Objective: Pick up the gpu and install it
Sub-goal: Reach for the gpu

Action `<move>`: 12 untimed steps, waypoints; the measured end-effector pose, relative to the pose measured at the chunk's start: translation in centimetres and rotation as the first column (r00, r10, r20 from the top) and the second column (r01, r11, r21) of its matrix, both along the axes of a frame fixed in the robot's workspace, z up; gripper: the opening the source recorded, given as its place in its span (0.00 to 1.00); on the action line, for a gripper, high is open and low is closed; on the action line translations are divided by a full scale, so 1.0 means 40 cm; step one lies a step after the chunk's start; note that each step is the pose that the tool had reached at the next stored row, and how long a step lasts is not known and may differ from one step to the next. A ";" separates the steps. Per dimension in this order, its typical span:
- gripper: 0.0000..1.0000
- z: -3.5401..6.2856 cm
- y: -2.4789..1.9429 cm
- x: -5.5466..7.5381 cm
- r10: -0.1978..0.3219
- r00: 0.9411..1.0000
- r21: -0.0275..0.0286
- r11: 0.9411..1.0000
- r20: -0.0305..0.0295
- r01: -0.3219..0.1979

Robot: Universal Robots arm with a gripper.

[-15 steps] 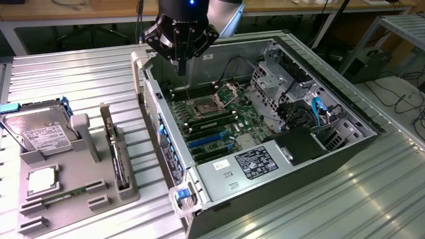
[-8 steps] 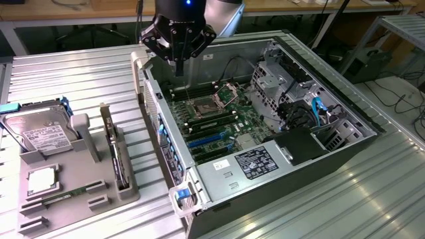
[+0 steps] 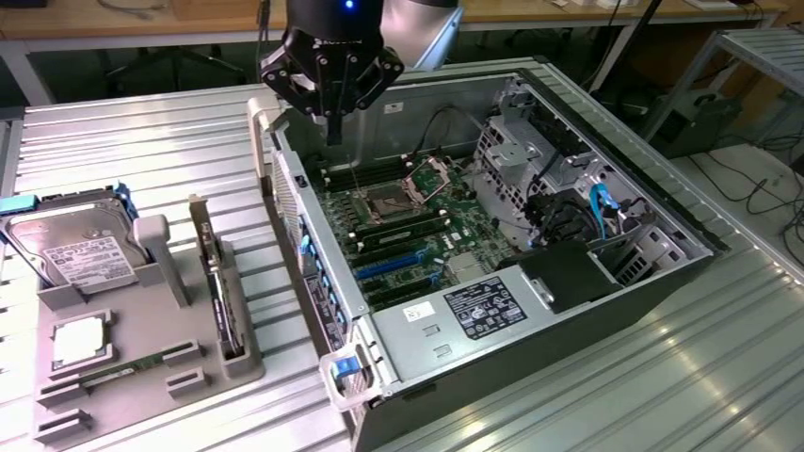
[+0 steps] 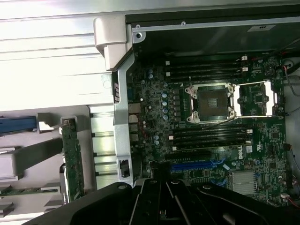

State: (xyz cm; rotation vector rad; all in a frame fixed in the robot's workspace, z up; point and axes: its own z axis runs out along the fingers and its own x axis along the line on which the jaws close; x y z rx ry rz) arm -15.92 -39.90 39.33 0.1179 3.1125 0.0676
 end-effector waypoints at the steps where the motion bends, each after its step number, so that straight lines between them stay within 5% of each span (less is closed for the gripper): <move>1: 0.11 0.000 0.000 -0.002 0.000 1.000 0.000 1.000 0.000 0.000; 12: 0.11 0.000 0.000 -0.021 0.000 1.000 0.000 1.000 0.000 0.000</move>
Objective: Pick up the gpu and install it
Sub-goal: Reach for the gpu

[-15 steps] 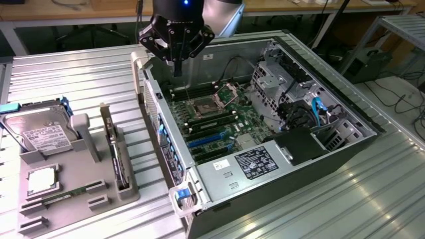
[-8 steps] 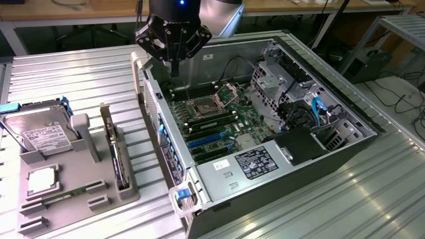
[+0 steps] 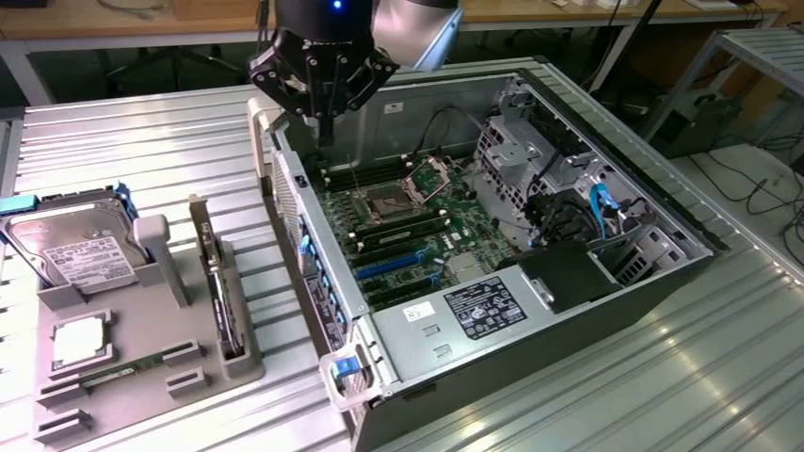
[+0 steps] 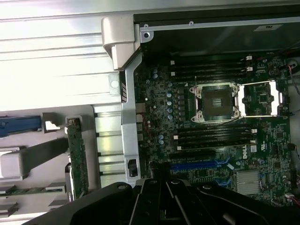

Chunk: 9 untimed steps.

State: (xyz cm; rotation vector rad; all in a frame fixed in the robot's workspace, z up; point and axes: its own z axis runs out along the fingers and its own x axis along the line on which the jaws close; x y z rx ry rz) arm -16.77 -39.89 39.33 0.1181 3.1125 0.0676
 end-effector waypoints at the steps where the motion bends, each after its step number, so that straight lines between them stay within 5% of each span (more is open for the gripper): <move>1: 0.11 0.000 0.000 -0.002 0.000 1.000 0.000 1.000 0.000 0.000; 9: 0.11 0.000 0.000 -0.018 0.000 1.000 0.000 1.000 0.000 0.000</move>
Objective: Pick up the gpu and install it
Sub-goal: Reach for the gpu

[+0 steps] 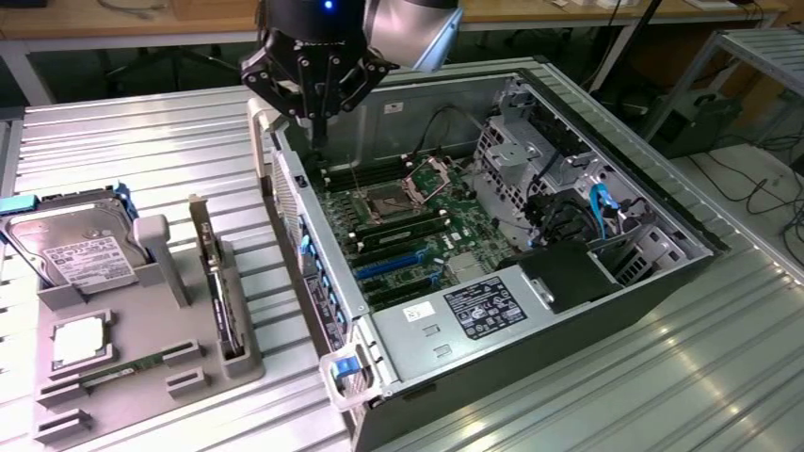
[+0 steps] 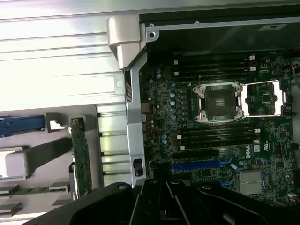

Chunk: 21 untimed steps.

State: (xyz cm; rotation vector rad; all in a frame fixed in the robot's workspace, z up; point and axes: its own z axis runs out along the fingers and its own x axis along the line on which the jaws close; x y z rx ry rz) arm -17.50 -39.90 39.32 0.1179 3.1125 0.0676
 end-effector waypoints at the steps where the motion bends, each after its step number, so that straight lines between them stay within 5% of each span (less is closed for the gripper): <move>1: 0.11 0.000 0.000 -0.003 0.000 1.000 0.000 1.000 0.000 0.000; 21: 0.11 0.000 0.000 -0.060 0.000 1.000 0.000 1.000 0.000 0.000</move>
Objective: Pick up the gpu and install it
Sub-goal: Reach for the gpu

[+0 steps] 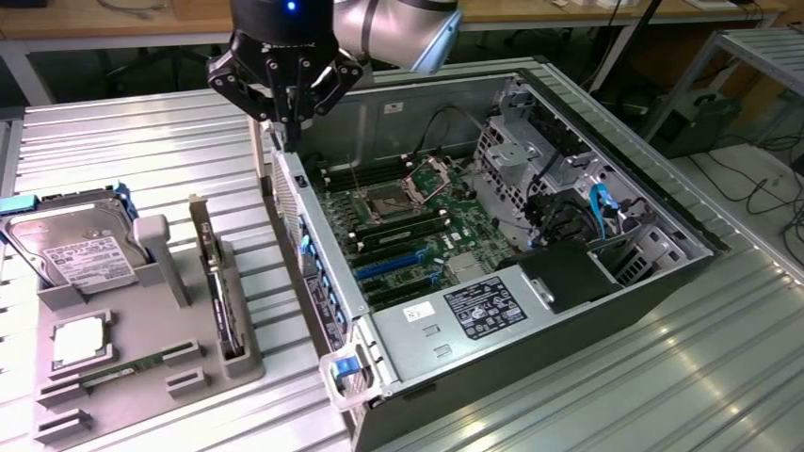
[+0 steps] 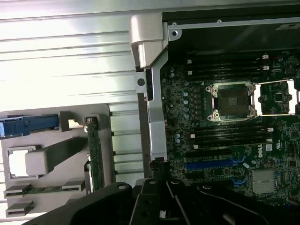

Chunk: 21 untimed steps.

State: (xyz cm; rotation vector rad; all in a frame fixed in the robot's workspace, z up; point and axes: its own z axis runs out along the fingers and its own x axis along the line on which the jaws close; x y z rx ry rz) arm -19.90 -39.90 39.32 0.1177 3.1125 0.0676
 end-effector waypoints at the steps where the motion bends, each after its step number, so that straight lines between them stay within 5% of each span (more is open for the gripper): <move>1: 0.11 0.000 0.000 -0.002 0.000 1.000 0.000 1.000 0.000 0.000; 21: 0.11 0.000 0.000 -0.041 0.000 1.000 0.000 1.000 0.000 0.000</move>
